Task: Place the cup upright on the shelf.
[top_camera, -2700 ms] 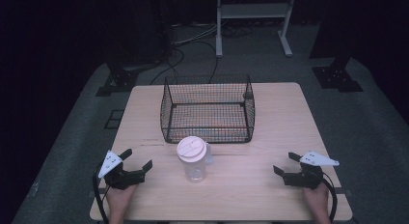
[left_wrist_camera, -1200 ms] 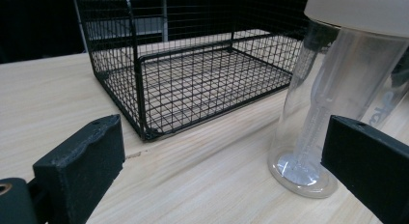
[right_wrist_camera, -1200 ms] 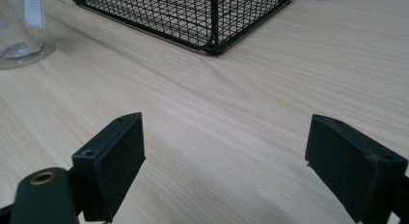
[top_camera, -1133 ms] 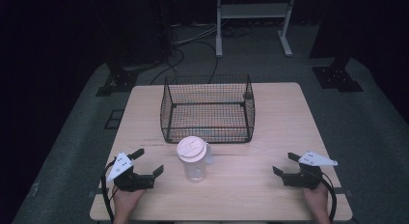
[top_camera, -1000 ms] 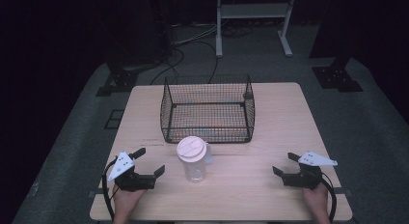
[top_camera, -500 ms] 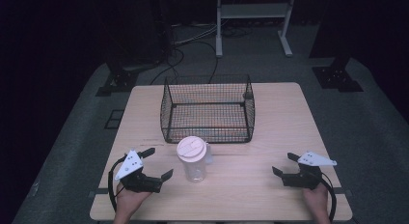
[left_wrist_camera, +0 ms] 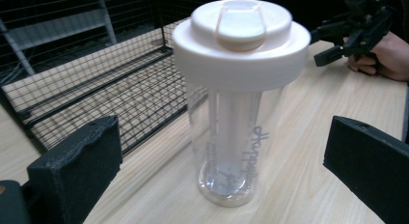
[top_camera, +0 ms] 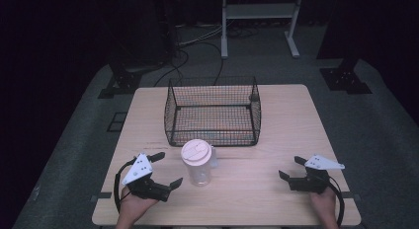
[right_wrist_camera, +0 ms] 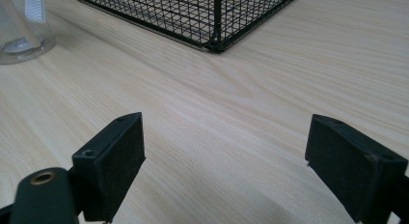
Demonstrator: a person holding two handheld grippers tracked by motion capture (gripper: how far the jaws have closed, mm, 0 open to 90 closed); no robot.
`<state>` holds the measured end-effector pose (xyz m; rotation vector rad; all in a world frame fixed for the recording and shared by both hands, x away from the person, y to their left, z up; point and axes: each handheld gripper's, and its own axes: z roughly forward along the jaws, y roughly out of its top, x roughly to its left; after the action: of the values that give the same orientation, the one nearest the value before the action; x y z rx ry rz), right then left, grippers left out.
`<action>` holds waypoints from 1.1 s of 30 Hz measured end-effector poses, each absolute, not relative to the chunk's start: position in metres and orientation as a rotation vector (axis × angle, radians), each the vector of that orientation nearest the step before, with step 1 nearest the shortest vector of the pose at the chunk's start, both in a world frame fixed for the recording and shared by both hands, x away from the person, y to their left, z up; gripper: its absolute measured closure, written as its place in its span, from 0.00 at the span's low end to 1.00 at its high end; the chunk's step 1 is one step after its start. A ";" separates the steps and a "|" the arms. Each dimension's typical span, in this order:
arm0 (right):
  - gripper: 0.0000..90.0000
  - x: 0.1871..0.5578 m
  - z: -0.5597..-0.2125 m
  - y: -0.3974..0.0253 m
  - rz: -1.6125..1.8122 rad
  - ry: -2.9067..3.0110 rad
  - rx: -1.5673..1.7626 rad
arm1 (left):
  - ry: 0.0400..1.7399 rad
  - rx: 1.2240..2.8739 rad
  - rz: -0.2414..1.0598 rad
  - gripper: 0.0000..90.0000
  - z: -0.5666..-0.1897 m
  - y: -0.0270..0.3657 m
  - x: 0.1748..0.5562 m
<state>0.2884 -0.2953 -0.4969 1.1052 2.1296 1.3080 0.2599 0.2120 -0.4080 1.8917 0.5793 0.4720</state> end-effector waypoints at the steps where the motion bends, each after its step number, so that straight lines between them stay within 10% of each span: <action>1: 0.14 0.288 -0.497 -0.295 1.309 2.130 1.106 | 0.577 1.898 0.471 0.00 -0.407 0.210 0.261; 33: 0.14 0.288 -0.497 -0.296 1.320 2.135 1.083 | 0.575 2.010 0.400 0.00 -0.393 0.164 0.287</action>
<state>0.2876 -0.2955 -0.4966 1.0830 2.1347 1.3197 0.2866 0.1637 -0.3929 2.0104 0.5746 0.4003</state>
